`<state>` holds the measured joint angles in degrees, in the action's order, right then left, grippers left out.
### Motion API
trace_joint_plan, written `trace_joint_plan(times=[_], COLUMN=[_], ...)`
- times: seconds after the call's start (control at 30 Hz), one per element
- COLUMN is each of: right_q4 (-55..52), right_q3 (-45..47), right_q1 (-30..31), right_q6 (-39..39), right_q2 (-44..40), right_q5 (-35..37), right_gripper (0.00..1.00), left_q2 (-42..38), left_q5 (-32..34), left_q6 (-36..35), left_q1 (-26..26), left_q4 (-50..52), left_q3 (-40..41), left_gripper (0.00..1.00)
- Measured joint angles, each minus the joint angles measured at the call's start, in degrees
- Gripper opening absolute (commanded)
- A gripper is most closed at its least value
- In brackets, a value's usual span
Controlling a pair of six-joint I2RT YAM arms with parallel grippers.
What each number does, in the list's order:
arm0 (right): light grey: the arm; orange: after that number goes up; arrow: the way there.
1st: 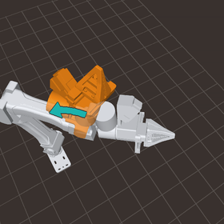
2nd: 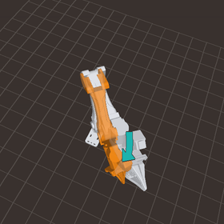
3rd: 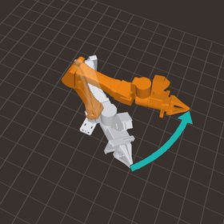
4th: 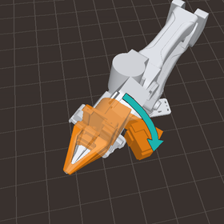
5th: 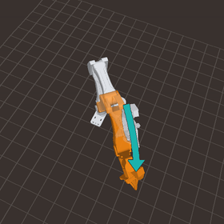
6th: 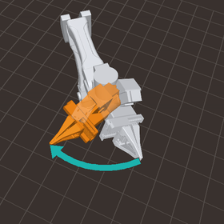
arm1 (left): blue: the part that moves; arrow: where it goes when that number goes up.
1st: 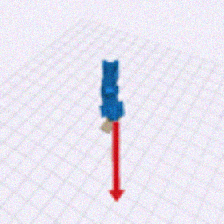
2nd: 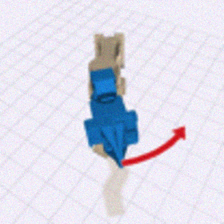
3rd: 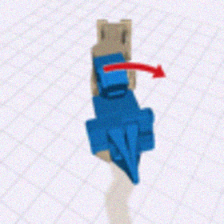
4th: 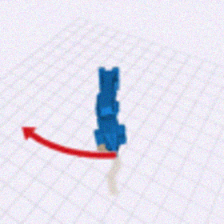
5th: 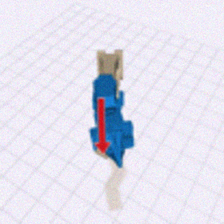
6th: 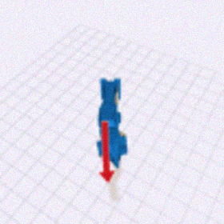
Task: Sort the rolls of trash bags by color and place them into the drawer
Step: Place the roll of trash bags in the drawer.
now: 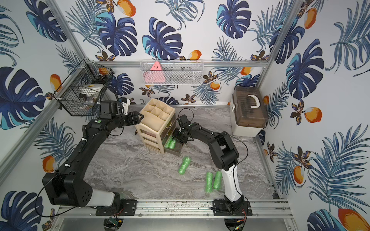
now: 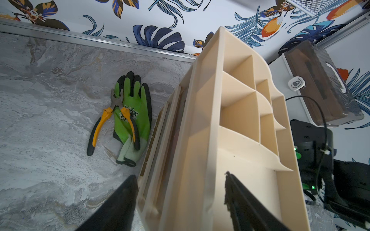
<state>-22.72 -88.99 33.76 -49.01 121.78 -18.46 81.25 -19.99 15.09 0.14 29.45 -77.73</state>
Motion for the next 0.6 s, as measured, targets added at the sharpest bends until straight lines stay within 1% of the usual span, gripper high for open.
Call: trace_joint_plan(times=[0.1, 0.13, 0.27, 0.37, 0.47, 0.6], right_q4=[1.44, 2.34, 3.15, 2.78, 2.23, 1.79], right_q3=[-0.52, -0.52, -0.72, -1.01, -0.46, 1.25], right_q1=[0.11, 0.11, 0.04, 0.09, 0.09, 0.24], right_q6=[-1.18, -1.62, -3.87, -3.89, -3.74, -4.02], right_q2=[0.9, 1.07, 1.25, 1.33, 0.9, -0.83], right_q5=[-0.66, -0.98, -2.12, -2.1, -1.57, -1.49], right_gripper=[0.28, 0.31, 0.53, 0.68, 0.72, 0.7], left_q2=[0.0, 0.0, 0.0, 0.0, 0.0, 0.0], left_q5=[-0.17, -0.17, -0.39, -0.35, -0.39, -0.42], left_q6=[0.0, 0.0, 0.0, -0.02, -0.02, 0.0], left_q1=[-0.02, -0.02, -0.02, -0.02, -0.02, -0.02], left_q4=[-0.24, -0.28, -0.33, 0.15, 0.33, 0.55], left_q3=[0.11, 0.13, 0.15, 0.15, 0.15, 0.17], left_gripper=[0.73, 0.73, 0.73, 0.73, 0.73, 0.73])
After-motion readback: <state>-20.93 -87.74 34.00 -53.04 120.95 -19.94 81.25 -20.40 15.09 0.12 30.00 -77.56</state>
